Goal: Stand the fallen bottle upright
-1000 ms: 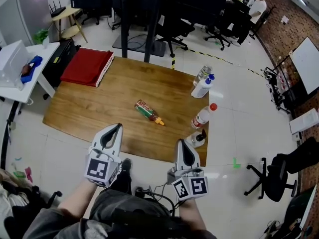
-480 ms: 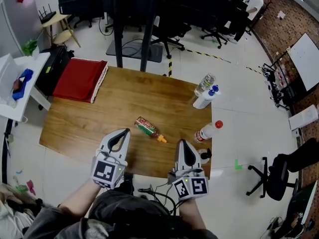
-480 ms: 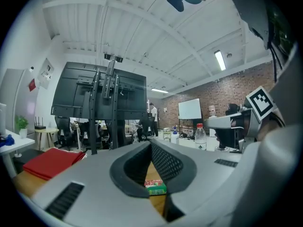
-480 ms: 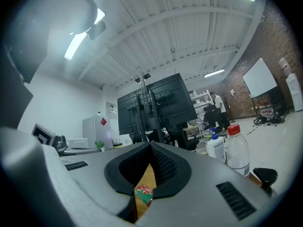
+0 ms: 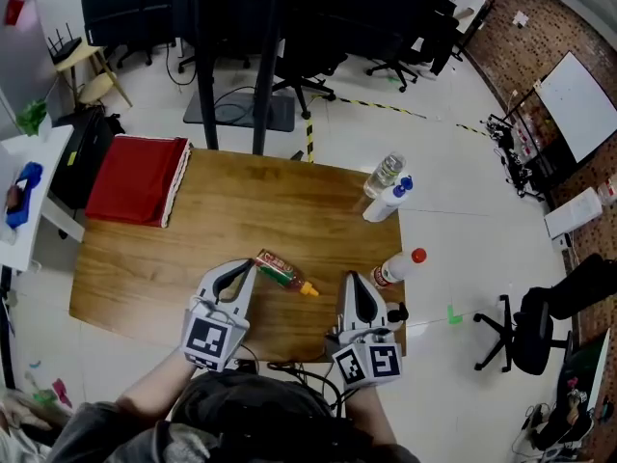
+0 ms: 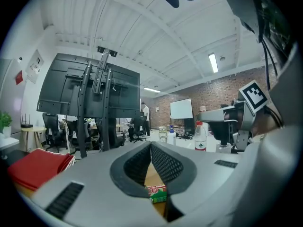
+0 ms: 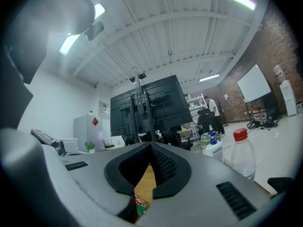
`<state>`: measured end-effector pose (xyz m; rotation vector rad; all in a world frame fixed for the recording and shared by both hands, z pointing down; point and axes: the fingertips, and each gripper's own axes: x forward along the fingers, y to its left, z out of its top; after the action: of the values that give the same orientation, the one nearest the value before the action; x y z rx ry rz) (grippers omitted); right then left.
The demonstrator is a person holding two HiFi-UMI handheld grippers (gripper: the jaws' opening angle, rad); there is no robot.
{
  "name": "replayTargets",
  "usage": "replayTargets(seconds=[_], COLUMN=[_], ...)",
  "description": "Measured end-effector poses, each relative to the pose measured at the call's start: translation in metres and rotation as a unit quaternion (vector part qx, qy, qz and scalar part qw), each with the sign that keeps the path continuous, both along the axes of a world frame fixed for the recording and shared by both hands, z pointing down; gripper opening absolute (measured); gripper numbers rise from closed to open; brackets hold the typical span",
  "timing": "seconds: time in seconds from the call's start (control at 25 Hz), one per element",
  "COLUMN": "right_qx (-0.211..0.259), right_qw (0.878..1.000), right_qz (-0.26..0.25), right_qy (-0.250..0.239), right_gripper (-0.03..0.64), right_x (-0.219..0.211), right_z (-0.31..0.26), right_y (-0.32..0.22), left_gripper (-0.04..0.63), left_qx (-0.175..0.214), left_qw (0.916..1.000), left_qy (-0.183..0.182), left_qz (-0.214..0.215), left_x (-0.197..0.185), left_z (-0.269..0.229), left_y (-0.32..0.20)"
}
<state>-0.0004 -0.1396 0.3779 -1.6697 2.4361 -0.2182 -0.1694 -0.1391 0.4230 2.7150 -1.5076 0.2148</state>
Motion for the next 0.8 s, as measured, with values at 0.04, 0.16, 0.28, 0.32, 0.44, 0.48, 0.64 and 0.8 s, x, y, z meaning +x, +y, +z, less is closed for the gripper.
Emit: replayTargets(seconds=[0.04,0.16,0.28,0.32,0.44,0.48,0.64,0.8], right_qx=[0.001,-0.002,-0.002,-0.002,-0.002,-0.003,-0.015,-0.022], right_qw=[1.000,1.000,1.000,1.000,1.000,1.000,1.000,1.000], right_qz=[0.005,0.016,0.022,0.024,0.029,0.028,0.008,-0.002], right_qy=[0.001,0.003,0.004,0.005,0.003,0.001,-0.005,-0.013], right_gripper=[-0.002,-0.002,-0.002,-0.002,-0.002,-0.002,-0.002,-0.002], right_x=[-0.001,-0.003,-0.001,0.001,0.010,0.013,0.024,0.039], right_z=[-0.001,-0.003,-0.006,-0.006,-0.004,-0.002,0.006,0.008], right_y=[-0.002,-0.003,-0.005,-0.006,-0.011,-0.013,-0.018,-0.026], left_gripper=[0.017,0.017,0.017,0.017,0.017,0.017,0.017,0.017], left_qx=[0.000,-0.002,-0.004,-0.006,-0.011,-0.011,-0.021,-0.024], left_qw=[1.0000,0.9998,0.9993,0.9990,0.9982,0.9979,0.9973,0.9971], left_qy=[0.001,0.001,-0.005,-0.008,-0.013,-0.015,-0.024,-0.038], left_qz=[0.004,0.018,0.036,0.043,0.057,0.062,0.065,0.062], left_x=[0.000,-0.001,0.004,0.007,0.019,0.023,0.044,0.059], left_z=[0.000,0.001,0.003,0.004,0.009,0.012,0.021,0.018], left_y=[-0.004,-0.011,-0.018,-0.019,-0.022,-0.022,-0.025,-0.028])
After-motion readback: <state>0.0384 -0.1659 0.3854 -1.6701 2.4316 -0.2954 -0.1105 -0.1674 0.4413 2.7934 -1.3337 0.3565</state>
